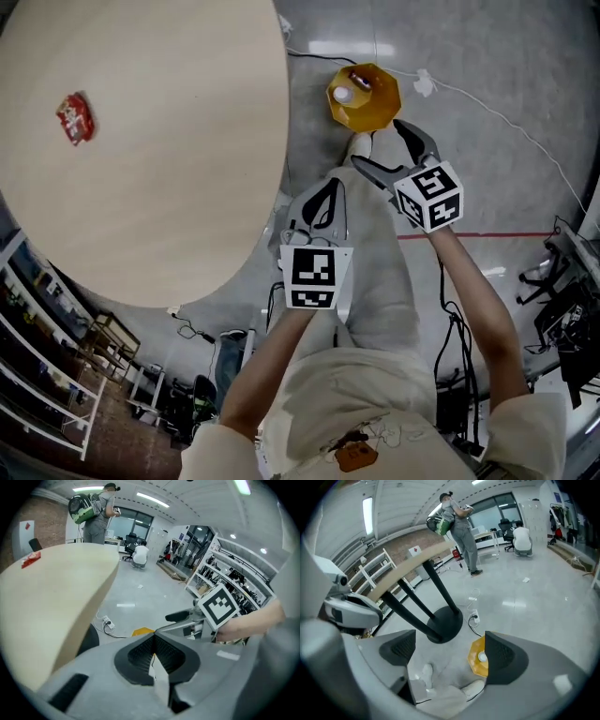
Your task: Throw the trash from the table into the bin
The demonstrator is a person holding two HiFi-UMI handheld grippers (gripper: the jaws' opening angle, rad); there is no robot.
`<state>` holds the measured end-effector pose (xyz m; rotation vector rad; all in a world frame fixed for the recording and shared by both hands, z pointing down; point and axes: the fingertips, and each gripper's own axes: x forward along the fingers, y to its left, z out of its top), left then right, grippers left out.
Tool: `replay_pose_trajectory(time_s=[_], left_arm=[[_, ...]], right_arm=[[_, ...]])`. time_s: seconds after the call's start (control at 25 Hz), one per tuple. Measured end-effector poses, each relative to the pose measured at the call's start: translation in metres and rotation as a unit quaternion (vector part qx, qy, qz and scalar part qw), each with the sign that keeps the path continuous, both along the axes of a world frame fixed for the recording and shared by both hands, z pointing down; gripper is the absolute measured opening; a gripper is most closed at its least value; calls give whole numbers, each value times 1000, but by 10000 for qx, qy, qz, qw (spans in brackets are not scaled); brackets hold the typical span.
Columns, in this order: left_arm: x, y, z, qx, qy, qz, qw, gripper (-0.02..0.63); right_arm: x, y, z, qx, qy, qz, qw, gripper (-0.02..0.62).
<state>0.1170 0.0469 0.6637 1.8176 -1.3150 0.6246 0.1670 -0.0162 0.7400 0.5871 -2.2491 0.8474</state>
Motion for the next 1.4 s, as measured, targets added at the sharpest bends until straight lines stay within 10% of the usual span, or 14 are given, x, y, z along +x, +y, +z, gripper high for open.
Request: replay_pose_trajectory(time_s=[0.64,0.88,1.08,1.4], left_arm=[[-124,90,-209,865,-22,-879,9924,3],[-197,134,-260,1409,-212,-1168,9829,3],[-243,183,-281,1631,-281,-1143,9796,3],[-326,205,-286,1983,-240,-1281,9714,3]], right_arm=[[-128,80,-294,1271,-1045,-487,9852,277],[-200,137,-340,1627,-1185,-818,9761,205],[-254,184,-384,2139,-1398,-769,9637,18],[-319,238,-366,2162,-1353,-762,9639,6]])
